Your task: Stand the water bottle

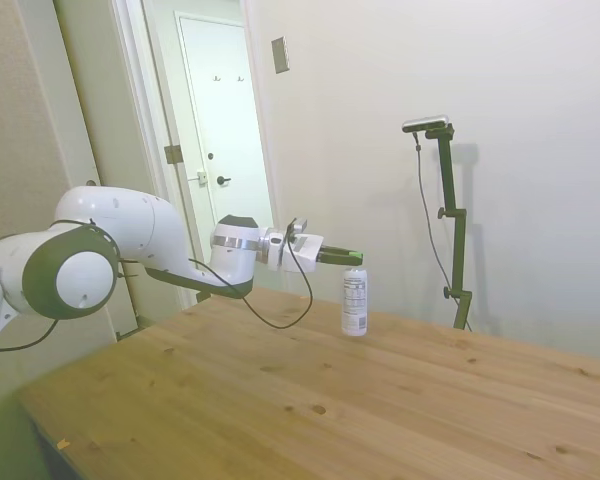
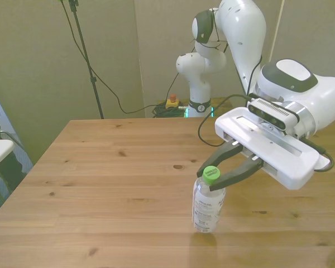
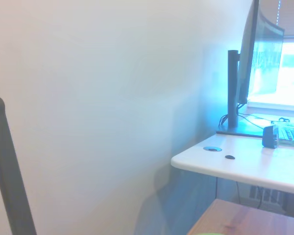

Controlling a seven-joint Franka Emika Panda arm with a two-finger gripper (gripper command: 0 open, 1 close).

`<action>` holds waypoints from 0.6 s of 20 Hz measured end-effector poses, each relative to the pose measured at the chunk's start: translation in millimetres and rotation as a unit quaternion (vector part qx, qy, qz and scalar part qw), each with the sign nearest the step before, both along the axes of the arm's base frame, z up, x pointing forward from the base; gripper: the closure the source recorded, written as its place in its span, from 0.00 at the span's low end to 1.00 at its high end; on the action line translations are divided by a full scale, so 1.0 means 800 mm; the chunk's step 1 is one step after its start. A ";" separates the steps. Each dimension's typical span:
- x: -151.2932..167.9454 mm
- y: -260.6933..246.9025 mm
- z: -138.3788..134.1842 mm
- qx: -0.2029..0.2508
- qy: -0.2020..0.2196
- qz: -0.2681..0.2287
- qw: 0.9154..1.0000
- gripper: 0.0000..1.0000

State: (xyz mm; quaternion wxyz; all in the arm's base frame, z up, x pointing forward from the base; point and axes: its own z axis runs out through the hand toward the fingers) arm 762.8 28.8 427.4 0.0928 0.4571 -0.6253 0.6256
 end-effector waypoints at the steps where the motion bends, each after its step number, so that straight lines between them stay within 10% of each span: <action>1: 0.006 0.000 -0.004 0.000 -0.002 -0.001 1.000 1.00; 12: 0.029 -0.001 -0.029 -0.006 -0.009 -0.005 1.000 1.00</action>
